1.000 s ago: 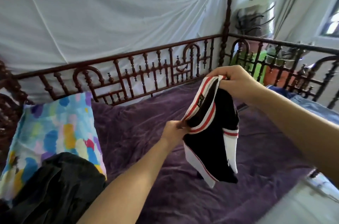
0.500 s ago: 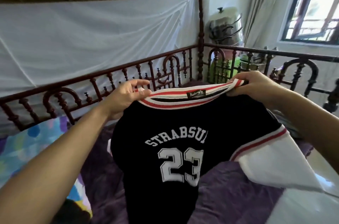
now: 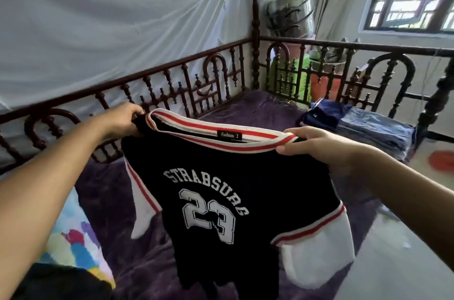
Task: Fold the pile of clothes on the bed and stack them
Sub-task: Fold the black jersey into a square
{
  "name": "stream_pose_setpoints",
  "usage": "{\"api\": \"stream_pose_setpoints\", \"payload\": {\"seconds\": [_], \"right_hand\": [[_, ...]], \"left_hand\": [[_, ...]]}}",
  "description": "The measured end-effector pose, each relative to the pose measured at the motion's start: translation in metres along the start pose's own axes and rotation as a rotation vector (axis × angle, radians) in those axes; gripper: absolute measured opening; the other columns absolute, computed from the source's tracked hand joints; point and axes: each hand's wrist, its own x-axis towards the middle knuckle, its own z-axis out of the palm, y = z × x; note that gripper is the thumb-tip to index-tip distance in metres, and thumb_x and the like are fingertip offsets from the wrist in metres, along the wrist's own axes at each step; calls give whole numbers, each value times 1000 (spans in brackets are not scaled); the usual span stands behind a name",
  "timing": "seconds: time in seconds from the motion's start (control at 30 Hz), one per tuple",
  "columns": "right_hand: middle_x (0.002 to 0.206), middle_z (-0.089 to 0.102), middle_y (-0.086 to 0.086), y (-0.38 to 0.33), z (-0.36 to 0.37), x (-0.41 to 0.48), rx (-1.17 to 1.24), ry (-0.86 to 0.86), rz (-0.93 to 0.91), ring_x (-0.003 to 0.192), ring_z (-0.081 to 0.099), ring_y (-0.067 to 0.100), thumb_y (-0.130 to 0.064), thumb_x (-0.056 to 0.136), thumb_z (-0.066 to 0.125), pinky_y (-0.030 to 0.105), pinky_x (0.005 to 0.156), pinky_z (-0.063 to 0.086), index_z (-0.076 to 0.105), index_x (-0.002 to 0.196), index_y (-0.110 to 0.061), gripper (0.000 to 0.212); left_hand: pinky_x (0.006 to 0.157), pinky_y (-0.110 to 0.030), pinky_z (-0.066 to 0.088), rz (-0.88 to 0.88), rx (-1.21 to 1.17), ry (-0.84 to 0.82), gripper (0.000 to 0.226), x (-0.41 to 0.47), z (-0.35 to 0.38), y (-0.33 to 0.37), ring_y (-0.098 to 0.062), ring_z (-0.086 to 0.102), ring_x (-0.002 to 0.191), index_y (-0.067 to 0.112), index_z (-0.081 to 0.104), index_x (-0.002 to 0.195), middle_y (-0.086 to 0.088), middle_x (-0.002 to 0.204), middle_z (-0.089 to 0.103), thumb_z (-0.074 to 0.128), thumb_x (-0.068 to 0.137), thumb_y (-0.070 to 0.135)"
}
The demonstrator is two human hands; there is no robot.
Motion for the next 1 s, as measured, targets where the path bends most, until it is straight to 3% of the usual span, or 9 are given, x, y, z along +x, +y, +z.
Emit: {"api": "stream_pose_setpoints", "payload": {"seconds": [0.13,0.2,0.3,0.37,0.5,0.6,0.77,0.87,1.0], "right_hand": [[110,71,15,39,-19,13,124,98,50,93,70,23,-18,76,72,28,76,58,71,107,-8,32],[108,72,14,61,-36,19,177,140,76,91,71,21,-17,78,71,25,72,56,72,105,-9,29],[101,69,14,103,-71,32,117,248,127,88,65,23,-20,81,71,31,79,50,64,108,2,36],[92,63,14,134,-102,41,86,326,168,84,57,24,-19,86,70,37,79,44,57,106,8,36],[76,55,8,205,-186,63,-56,417,261,66,52,17,-23,87,70,28,56,40,57,94,2,29],[68,55,2,262,-263,86,-186,472,318,60,52,12,-26,86,72,26,49,41,57,86,-4,26],[74,62,5,353,-387,123,-356,577,520,71,61,21,-34,86,69,33,53,50,55,82,-12,27],[69,60,3,397,-450,140,-416,627,636,72,61,25,-39,88,65,36,62,51,52,78,-15,29],[79,63,4,452,-512,158,-461,667,728,82,62,28,-38,88,64,45,75,54,54,86,-16,25]], "left_hand": [[80,-40,52,-163,316,173,16,39,35,11,-33,62,86,25,62,69,-15,93,66,63,77,11],[84,-41,50,-227,344,285,15,63,60,25,-37,60,100,22,69,87,-15,106,64,62,79,12],[82,-41,48,-227,278,346,21,106,102,57,-39,57,103,13,69,98,-16,115,57,58,82,5],[82,-40,49,-218,258,317,21,139,134,86,-38,58,100,12,67,97,-16,112,57,54,82,3],[74,-37,47,-271,267,233,23,211,209,154,-37,61,98,18,66,100,-14,108,65,52,84,10],[68,-35,40,-276,235,164,23,270,276,203,-38,61,98,18,67,102,-16,107,65,53,84,13],[79,-39,45,-325,120,46,34,372,391,288,-40,58,104,20,65,114,-18,115,63,52,84,11],[85,-39,46,-346,-74,4,31,421,453,334,-40,57,106,18,67,112,-18,115,63,52,86,11],[98,-31,36,-255,-244,-50,40,465,521,373,-34,51,119,12,56,130,-18,133,52,56,90,17]]}}
